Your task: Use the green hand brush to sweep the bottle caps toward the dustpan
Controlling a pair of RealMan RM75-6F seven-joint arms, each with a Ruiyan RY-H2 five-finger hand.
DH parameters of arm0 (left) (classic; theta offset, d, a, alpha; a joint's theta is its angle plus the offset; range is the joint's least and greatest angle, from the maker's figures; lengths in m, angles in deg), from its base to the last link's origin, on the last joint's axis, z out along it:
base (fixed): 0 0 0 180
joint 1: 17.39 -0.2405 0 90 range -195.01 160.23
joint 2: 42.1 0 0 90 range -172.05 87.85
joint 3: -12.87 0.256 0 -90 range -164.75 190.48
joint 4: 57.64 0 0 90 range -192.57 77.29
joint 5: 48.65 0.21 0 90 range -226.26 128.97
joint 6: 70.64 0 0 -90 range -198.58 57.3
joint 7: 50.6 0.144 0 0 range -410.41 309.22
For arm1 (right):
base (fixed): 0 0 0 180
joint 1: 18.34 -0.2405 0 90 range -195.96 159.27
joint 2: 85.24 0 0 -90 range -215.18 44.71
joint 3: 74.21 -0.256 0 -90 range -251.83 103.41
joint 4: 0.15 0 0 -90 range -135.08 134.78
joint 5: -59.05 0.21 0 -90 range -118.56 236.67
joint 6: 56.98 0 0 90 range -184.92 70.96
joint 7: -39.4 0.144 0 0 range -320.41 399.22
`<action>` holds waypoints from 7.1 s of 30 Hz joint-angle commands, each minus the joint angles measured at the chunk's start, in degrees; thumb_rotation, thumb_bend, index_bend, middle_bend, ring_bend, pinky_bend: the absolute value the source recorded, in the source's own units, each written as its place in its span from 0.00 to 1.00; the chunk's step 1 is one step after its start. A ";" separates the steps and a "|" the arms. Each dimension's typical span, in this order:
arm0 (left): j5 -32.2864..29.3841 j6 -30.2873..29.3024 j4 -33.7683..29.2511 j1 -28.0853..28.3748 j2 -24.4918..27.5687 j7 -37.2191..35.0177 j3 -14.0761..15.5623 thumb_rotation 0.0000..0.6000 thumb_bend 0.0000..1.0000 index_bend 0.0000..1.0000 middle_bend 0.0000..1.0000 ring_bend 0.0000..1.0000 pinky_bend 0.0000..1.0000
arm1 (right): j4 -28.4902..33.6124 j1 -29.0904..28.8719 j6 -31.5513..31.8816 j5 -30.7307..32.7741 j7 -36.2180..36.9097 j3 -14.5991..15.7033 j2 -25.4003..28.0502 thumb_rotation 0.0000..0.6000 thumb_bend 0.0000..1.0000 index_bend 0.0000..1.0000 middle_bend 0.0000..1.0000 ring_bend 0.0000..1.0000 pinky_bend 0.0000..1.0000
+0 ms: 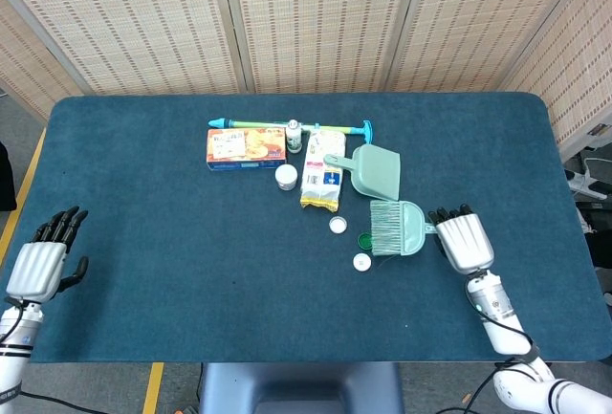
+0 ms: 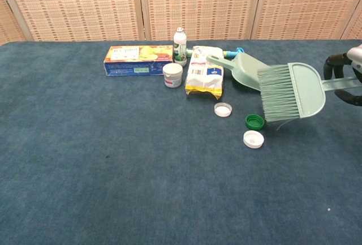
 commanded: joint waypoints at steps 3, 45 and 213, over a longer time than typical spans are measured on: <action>0.08 -0.10 -0.07 0.04 0.04 -0.06 -0.05 1.00 0.46 0.00 0.00 0.05 0.17 | 3.54 -0.96 0.22 -1.47 1.44 -0.22 1.65 1.00 0.41 1.00 0.89 0.61 0.47; 0.88 0.26 -0.03 0.21 0.08 -0.74 0.49 1.00 0.46 0.00 0.00 0.05 0.17 | 42.02 -27.77 -22.87 33.43 -61.54 0.62 17.25 1.00 0.41 1.00 0.89 0.61 0.50; -1.16 3.04 1.78 1.06 -1.30 0.62 0.40 1.00 0.46 0.00 0.00 0.05 0.17 | 36.39 -45.98 -8.95 64.09 -62.39 9.20 14.26 1.00 0.40 1.00 0.89 0.61 0.52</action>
